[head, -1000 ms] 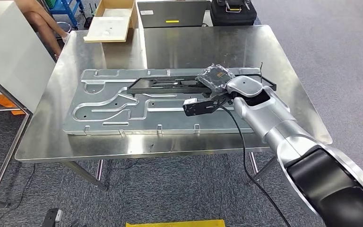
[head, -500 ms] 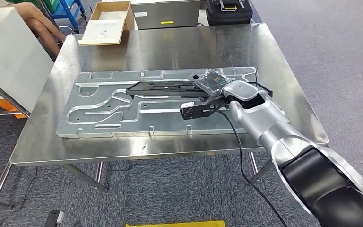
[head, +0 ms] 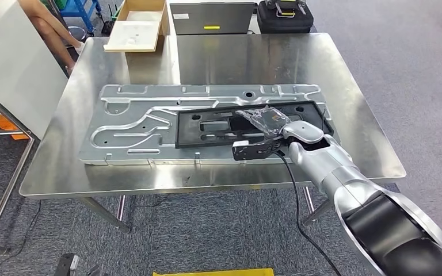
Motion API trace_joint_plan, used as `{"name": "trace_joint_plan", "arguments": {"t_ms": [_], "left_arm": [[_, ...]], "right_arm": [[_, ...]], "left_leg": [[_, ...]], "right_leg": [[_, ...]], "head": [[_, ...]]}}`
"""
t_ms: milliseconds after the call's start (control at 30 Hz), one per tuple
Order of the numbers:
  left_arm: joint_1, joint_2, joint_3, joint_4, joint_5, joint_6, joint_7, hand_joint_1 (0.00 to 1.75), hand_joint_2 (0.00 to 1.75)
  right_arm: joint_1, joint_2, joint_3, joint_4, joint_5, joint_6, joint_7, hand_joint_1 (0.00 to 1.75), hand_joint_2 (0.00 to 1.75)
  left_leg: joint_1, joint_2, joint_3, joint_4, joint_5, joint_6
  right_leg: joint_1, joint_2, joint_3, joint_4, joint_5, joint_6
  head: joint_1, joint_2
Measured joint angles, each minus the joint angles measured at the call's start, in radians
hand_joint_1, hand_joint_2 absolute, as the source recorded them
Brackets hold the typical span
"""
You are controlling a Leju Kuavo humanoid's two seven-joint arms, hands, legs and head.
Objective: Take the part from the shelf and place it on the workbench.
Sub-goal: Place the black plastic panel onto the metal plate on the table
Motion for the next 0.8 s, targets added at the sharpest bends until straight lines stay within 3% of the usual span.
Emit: {"name": "trace_joint_plan", "arguments": {"t_ms": [67, 100, 167, 233, 300, 400, 467, 533, 567, 600, 633, 700, 733, 800], "left_arm": [[0.000, 0.000, -0.003, 0.000, 0.002, 0.005, -0.003, 0.00, 1.75], [0.000, 0.000, -0.004, 0.000, 0.004, 0.006, -0.005, 0.00, 1.75], [-0.001, 0.000, -0.006, 0.000, 0.006, 0.007, -0.008, 0.00, 0.87], [-0.003, 0.000, -0.007, 0.000, 0.007, 0.008, -0.009, 0.00, 0.00], [-0.005, -0.001, -0.010, 0.000, 0.007, 0.013, -0.009, 0.00, 0.00], [-0.006, 0.000, -0.015, 0.000, 0.006, 0.025, -0.003, 0.00, 0.00], [-0.007, 0.001, -0.017, 0.000, 0.006, 0.030, 0.004, 0.00, 0.00], [-0.007, 0.000, -0.020, 0.000, 0.006, 0.030, 0.010, 0.00, 0.00], [-0.007, 0.000, -0.021, 0.000, 0.007, 0.027, 0.013, 0.00, 0.00], [-0.006, -0.001, -0.023, 0.000, 0.008, 0.024, 0.014, 0.00, 0.00], [-0.006, -0.001, -0.024, 0.000, 0.009, 0.021, 0.015, 0.00, 0.00], [-0.006, -0.002, -0.029, 0.000, 0.010, 0.016, 0.014, 0.00, 0.00], [-0.007, -0.002, -0.032, 0.000, 0.011, 0.014, 0.014, 0.00, 0.00], [-0.005, -0.004, -0.039, 0.000, 0.010, 0.008, 0.012, 0.00, 0.00]], "right_arm": [[0.019, -0.009, -0.008, 0.004, -0.005, -0.003, -0.001, 0.00, 0.00], [0.025, -0.013, -0.012, 0.006, -0.008, -0.004, -0.001, 0.00, 0.00], [0.029, -0.017, -0.021, 0.007, -0.011, -0.006, -0.001, 0.00, 0.00], [0.026, -0.019, -0.028, 0.007, -0.013, -0.009, -0.001, 0.00, 0.00], [0.026, -0.021, -0.033, 0.007, -0.014, -0.010, -0.001, 0.00, 0.00], [0.029, -0.023, -0.044, 0.004, -0.028, -0.017, -0.009, 0.00, 0.00], [0.034, -0.023, -0.059, -0.006, -0.060, -0.032, -0.030, 0.00, 0.00], [0.053, -0.024, -0.086, -0.033, -0.118, -0.059, -0.071, 0.00, 0.00], [0.068, -0.024, -0.103, -0.052, -0.147, -0.077, -0.094, 0.00, 0.00], [0.084, -0.025, -0.123, -0.079, -0.171, -0.100, -0.113, 0.00, 0.00], [0.100, -0.027, -0.143, -0.112, -0.185, -0.124, -0.124, 0.00, 0.00], [0.131, -0.036, -0.185, -0.204, -0.190, -0.178, -0.127, 0.00, 0.00], [0.146, -0.044, -0.205, -0.258, -0.187, -0.196, -0.123, 0.00, 0.00], [0.176, -0.064, -0.242, -0.378, -0.183, -0.212, -0.114, 0.00, 0.00]], "left_leg": [[-0.003, 0.000, 0.000, 0.002, -0.001, 0.003], [-0.004, -0.001, 0.000, 0.003, -0.001, 0.004], [-0.006, -0.001, 0.001, 0.007, -0.003, 0.002], [-0.011, -0.001, -0.002, 0.011, -0.006, -0.004], [-0.013, -0.001, -0.004, 0.011, -0.005, -0.012], [-0.012, -0.001, -0.008, 0.022, -0.018, -0.025], [-0.008, -0.002, -0.043, 0.106, -0.071, -0.035], [-0.003, -0.001, -0.100, 0.237, -0.129, -0.045], [-0.001, -0.001, -0.117, 0.276, -0.138, -0.048], [0.002, -0.001, -0.117, 0.278, -0.128, -0.051], [0.004, 0.000, -0.097, 0.239, -0.101, -0.052], [0.006, 0.000, -0.027, 0.102, -0.040, -0.051], [0.004, -0.001, 0.000, 0.048, -0.024, -0.048], [0.000, -0.003, 0.018, 0.010, -0.023, -0.039]], "right_leg": [[0.000, 0.000, -0.044, 0.090, -0.024, 0.001], [0.000, 0.000, -0.040, 0.082, -0.007, 0.000], [0.001, 0.000, 0.018, -0.039, 0.061, -0.008], [0.006, -0.002, 0.075, -0.156, 0.103, -0.018], [0.012, -0.003, 0.086, -0.186, 0.107, -0.024], [0.004, -0.004, 0.090, -0.199, 0.116, -0.037], [-0.001, -0.006, 0.094, -0.207, 0.121, -0.045], [-0.001, -0.005, 0.094, -0.207, 0.121, -0.047], [-0.001, -0.005, 0.094, -0.206, 0.121, -0.047], [-0.001, -0.005, 0.094, -0.206, 0.120, -0.046], [-0.002, -0.005, 0.094, -0.204, 0.119, -0.045], [-0.001, -0.004, 0.094, -0.200, 0.115, -0.039], [0.000, -0.004, 0.093, -0.197, 0.114, -0.034], [0.003, -0.005, 0.090, -0.197, 0.115, -0.023]], "head": [[0.000, 0.000], [0.000, 0.000], [0.000, 0.000], [0.000, 0.000], [0.000, 0.000], [0.000, 0.000], [0.000, 0.000], [0.000, 0.000], [0.000, 0.000], [0.000, 0.000], [0.000, 0.000], [0.000, 0.000], [0.000, 0.000], [0.000, 0.000]]}}
